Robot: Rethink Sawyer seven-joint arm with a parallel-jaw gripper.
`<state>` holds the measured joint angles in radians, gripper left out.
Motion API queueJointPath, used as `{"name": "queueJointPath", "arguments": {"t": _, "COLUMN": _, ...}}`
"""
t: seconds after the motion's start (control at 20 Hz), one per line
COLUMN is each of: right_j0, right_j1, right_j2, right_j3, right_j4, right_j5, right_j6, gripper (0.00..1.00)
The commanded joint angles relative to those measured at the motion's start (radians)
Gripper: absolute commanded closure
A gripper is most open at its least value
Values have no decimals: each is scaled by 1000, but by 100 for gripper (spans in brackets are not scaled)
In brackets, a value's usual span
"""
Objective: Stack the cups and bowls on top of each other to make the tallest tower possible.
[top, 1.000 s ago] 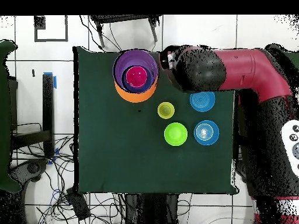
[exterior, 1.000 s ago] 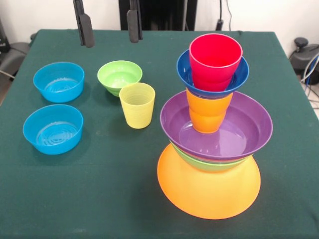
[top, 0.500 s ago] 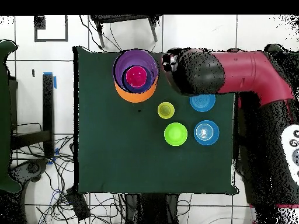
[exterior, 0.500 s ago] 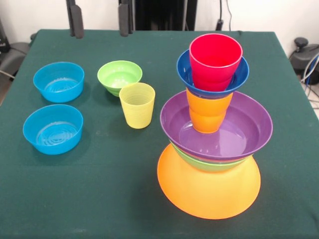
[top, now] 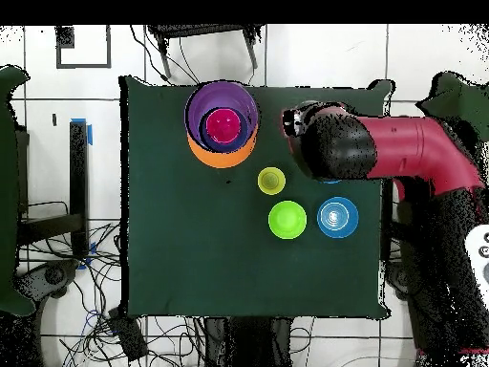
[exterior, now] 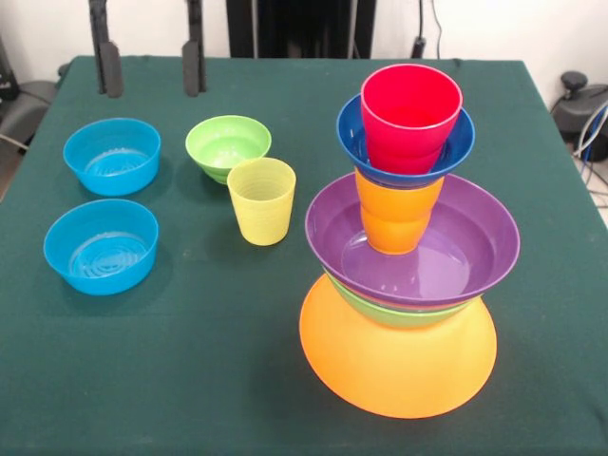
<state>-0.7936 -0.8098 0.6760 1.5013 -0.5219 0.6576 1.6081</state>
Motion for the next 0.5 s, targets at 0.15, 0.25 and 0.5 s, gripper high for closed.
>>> {"name": "queueJointPath", "arguments": {"t": 0.15, "right_j0": -50, "right_j1": 79, "right_j2": -95, "right_j3": 206, "right_j4": -56, "right_j5": -143, "right_j6": 58, "gripper": 0}}
{"name": "queueJointPath", "arguments": {"t": 0.25, "right_j0": -65, "right_j1": 71, "right_j2": -94, "right_j3": 238, "right_j4": -50, "right_j5": -157, "right_j6": 53, "gripper": 0}}
{"name": "queueJointPath", "arguments": {"t": 0.5, "right_j0": -75, "right_j1": 37, "right_j2": -112, "right_j3": 320, "right_j4": -60, "right_j5": -190, "right_j6": 61, "gripper": 0}}
